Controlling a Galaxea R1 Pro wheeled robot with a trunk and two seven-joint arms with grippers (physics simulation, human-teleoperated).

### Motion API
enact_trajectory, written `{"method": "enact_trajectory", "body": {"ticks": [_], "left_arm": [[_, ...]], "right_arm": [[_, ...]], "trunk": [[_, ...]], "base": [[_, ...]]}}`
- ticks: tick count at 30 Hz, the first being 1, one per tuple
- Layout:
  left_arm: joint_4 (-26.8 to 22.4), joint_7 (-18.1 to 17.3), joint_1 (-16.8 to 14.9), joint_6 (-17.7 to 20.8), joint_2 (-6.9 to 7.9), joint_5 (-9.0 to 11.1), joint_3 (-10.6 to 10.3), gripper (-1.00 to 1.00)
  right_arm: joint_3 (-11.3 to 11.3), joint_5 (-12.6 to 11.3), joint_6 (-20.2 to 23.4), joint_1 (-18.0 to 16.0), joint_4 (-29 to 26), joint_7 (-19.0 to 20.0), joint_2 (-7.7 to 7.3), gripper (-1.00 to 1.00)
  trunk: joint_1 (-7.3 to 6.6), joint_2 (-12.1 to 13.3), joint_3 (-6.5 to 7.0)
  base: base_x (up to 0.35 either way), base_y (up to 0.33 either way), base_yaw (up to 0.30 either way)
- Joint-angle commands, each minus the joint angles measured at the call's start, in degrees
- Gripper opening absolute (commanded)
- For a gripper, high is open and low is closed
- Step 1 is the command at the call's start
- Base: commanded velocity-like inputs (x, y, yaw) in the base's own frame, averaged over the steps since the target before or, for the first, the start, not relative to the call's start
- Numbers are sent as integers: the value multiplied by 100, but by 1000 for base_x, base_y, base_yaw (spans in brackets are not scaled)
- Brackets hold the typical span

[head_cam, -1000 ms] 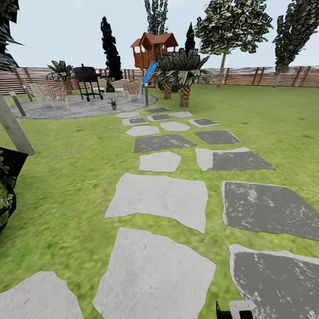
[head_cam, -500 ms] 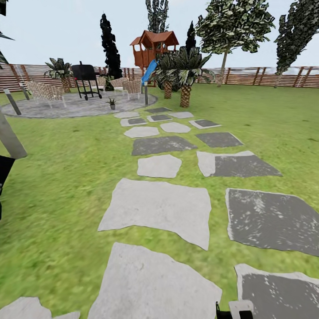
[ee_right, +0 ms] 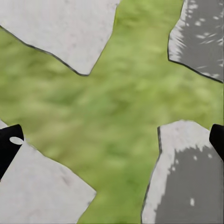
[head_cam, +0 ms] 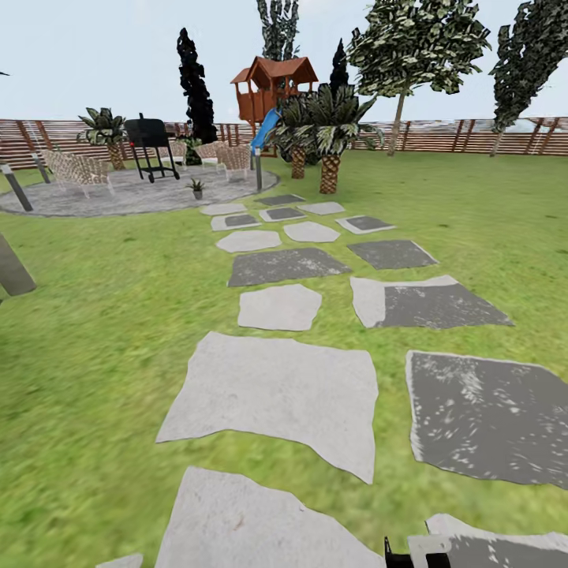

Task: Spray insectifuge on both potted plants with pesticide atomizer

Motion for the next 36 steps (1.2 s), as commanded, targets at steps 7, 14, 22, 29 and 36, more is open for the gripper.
{"method": "enact_trajectory", "body": {"ticks": [7,14,22,29,36], "left_arm": [[10,27,-5,-25,2,-59,31,-100],[10,27,-5,-25,10,-59,40,-100],[10,27,-5,-25,10,-55,37,-100],[10,27,-5,-25,10,-59,31,-100],[10,25,-5,-25,10,-59,33,-100]], "right_arm": [[-32,71,-11,-4,8,-15,-28,100],[-32,77,-9,-4,8,-6,-20,100],[-32,85,-8,-4,8,-5,-1,100],[-32,70,-8,-4,4,-27,-9,100],[-40,60,-10,-4,-8,-31,-34,100]], "trunk": [[2,-2,-5],[2,-2,-5],[2,-2,-5],[2,-2,-5],[2,-2,-5]], "base": [[339,-78,0],[339,-60,0],[339,-3,0],[340,0,0],[340,0,0]]}}
